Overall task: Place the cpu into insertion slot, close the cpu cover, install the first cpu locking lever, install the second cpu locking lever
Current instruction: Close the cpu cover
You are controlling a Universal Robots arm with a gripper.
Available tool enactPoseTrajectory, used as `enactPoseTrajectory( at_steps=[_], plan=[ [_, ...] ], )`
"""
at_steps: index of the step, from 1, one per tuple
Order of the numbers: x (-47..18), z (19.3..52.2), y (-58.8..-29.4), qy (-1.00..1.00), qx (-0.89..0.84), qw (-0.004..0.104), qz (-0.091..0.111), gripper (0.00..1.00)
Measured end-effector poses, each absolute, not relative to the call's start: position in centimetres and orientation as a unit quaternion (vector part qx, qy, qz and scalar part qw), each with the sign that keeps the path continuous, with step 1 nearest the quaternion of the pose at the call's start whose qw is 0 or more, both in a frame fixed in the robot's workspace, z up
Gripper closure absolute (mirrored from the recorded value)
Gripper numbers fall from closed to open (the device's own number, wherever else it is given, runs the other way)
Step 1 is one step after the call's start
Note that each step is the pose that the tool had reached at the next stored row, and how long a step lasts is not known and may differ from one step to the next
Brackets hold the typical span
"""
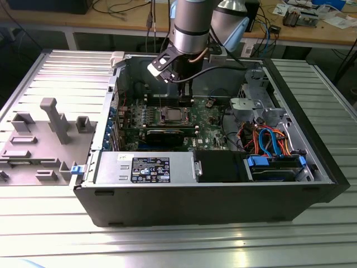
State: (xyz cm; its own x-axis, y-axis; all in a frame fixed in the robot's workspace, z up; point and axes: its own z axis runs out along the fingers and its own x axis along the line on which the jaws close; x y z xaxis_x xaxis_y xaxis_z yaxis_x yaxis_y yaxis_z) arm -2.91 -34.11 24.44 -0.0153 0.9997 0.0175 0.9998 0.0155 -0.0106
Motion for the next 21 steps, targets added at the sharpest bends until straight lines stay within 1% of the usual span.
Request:
enactPoseTrajectory(
  at_steps=[21],
  plan=[
    [-5.6,23.1,-34.1,-0.712,-0.702,0.01,-0.002,0.89]
  ],
)
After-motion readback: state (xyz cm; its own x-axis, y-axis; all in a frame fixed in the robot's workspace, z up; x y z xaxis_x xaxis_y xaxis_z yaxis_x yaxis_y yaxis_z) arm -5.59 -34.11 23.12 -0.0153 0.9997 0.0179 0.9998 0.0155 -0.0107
